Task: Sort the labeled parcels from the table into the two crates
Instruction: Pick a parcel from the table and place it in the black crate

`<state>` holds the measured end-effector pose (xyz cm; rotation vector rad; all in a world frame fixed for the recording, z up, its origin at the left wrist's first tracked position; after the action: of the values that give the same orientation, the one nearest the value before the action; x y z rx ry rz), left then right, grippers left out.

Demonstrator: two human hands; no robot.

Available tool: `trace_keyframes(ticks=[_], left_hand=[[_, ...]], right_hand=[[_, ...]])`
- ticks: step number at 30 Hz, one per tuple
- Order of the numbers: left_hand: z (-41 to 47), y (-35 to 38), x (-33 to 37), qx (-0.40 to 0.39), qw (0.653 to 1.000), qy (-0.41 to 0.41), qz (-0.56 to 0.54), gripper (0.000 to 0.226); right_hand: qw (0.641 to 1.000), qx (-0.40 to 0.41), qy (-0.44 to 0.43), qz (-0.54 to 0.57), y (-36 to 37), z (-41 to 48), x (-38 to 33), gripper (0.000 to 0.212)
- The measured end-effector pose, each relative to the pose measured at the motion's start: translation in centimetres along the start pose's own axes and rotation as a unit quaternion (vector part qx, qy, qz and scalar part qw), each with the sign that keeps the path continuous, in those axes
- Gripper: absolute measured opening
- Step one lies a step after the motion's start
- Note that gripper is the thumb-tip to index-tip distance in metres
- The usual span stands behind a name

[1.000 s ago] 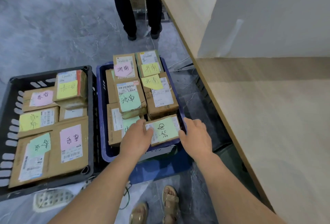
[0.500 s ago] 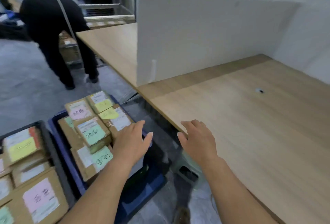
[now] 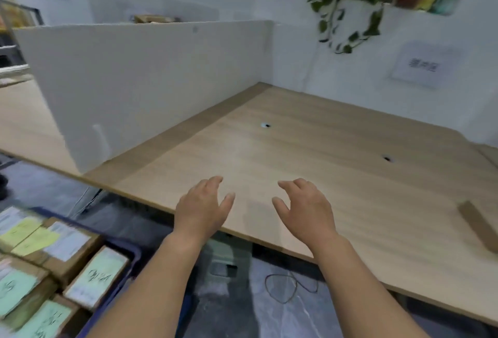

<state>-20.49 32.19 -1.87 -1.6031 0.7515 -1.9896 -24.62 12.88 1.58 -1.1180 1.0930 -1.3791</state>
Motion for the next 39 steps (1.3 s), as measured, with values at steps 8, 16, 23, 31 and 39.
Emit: trace_keyframes(ticks=[8,16,23,31,39], left_hand=[[0.0,10.0,11.2,-0.058,0.997,0.054,0.006,0.053],[-1.4,21.5,24.5,-0.082,0.990,0.116,0.017,0.051],[-3.0,31.3,33.3,-0.136,0.978,0.158,0.009,0.053],[-1.6,41.7,40.7,-0.215,0.957,0.197,0.017,0.055],[3.6,50.8,46.5,-0.244,0.945,0.216,-0.014,0.054]], right_hand=[[0.998,0.007,0.062,-0.021,-1.3,-4.2,13.6,0.044],[0.992,0.023,0.126,-0.024,-1.8,-8.6,29.6,0.044],[0.984,0.008,0.173,-0.038,-0.5,-12.1,41.1,0.047],[0.967,-0.002,0.251,-0.029,1.7,-13.8,52.7,0.046],[0.950,-0.032,0.306,-0.049,3.8,-10.8,62.0,0.046]])
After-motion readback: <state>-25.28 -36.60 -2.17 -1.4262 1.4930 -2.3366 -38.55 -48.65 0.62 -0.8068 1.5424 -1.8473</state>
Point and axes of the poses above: each hand's wrist, its own z-axis towards the middle knuckle, its own y-axis out of the palm, x = y × z, the point moved 3 cm from there along z, towards the middle knuckle, and after that the axes turned 15 degrees about -z, right-handed, at the moved point
